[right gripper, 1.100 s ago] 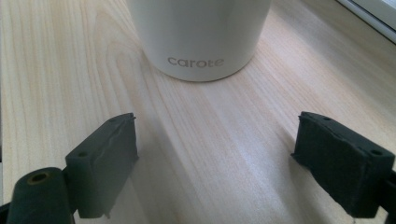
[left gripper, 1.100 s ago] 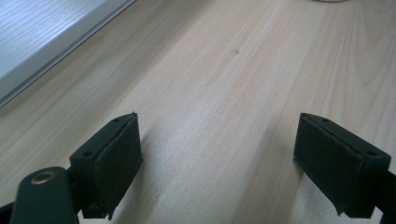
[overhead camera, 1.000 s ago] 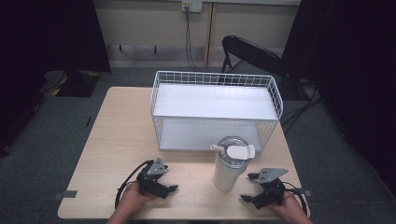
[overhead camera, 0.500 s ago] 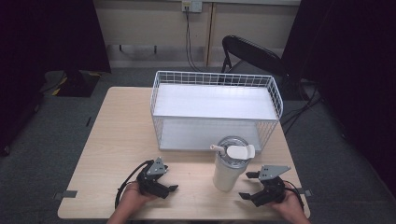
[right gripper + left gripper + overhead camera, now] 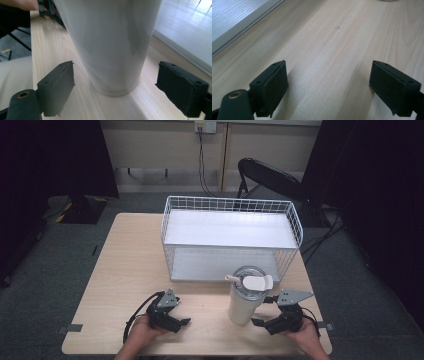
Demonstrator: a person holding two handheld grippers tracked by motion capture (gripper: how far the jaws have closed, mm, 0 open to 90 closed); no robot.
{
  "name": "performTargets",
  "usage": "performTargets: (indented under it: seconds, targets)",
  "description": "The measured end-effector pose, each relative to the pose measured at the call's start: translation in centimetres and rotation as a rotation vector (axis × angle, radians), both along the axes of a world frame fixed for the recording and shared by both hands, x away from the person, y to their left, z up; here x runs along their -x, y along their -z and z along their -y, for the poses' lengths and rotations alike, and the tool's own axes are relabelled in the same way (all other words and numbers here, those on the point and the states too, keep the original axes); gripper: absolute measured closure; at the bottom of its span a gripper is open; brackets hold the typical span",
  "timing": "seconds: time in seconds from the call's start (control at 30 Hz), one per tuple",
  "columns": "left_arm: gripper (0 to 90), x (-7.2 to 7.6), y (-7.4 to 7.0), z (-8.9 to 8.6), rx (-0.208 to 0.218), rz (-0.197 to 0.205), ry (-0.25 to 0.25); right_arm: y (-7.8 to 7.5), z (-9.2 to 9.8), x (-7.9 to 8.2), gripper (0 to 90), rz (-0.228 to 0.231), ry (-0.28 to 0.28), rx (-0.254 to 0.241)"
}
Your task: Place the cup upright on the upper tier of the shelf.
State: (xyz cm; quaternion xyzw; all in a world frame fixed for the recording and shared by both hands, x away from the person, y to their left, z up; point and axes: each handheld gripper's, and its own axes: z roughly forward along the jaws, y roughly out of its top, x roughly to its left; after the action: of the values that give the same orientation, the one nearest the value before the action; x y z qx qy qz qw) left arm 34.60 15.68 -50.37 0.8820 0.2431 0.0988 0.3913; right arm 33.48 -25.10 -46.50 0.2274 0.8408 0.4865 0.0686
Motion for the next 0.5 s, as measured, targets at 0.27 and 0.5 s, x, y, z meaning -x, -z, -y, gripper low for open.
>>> performTargets:
  seconds: [0.27,0.5]
  targets:
    - [14.5,0.0,0.0,0.0,0.000,0.000,0.000,-1.0,-0.4,-0.5,13.9,0.026,-0.022,-0.013]
    - [14.5,0.0,0.0,0.0,0.000,0.000,0.000,-1.5,-0.5,-0.7,13.9,0.044,-0.035,-0.044]
